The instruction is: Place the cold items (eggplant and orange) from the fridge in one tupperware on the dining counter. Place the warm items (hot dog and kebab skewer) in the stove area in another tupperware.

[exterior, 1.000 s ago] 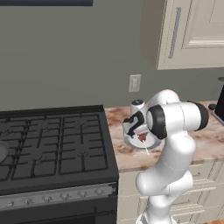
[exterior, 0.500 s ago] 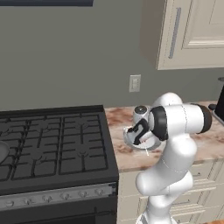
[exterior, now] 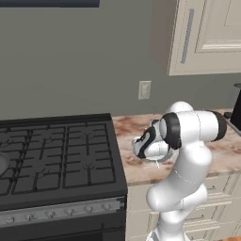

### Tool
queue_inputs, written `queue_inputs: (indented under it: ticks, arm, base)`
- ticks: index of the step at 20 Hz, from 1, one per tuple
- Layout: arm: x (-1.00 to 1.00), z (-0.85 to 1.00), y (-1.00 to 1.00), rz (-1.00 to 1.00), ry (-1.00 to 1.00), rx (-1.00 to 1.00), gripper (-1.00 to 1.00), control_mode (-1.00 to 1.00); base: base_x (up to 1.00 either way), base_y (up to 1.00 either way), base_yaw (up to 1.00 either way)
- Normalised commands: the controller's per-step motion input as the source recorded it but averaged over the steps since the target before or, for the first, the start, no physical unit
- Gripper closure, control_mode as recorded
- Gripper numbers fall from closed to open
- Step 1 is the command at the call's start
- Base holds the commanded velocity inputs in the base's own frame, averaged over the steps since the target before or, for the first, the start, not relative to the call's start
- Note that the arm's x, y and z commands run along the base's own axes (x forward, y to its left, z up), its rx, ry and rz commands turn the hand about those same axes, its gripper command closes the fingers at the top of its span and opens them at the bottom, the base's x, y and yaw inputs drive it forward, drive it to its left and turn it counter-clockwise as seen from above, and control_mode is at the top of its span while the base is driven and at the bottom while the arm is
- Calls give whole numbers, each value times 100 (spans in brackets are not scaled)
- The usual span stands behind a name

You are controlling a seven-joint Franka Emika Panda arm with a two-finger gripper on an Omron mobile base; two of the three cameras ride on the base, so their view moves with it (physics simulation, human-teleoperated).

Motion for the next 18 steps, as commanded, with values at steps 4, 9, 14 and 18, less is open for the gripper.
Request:
queue_inputs:
  ticks: [4,9,14,18]
  arm:
    - [-26,100,1,2,11,10,100,-100]
    - [-37,100,0,8,2,14,100,-100]
    - [-48,100,12,5,12,3,100,-100]
    - [-55,100,29,8,16,-1,100,-100]
  base:
    - [0,0,0]
    - [0,0,0]
    - [0,0,0]
    - [0,0,0]
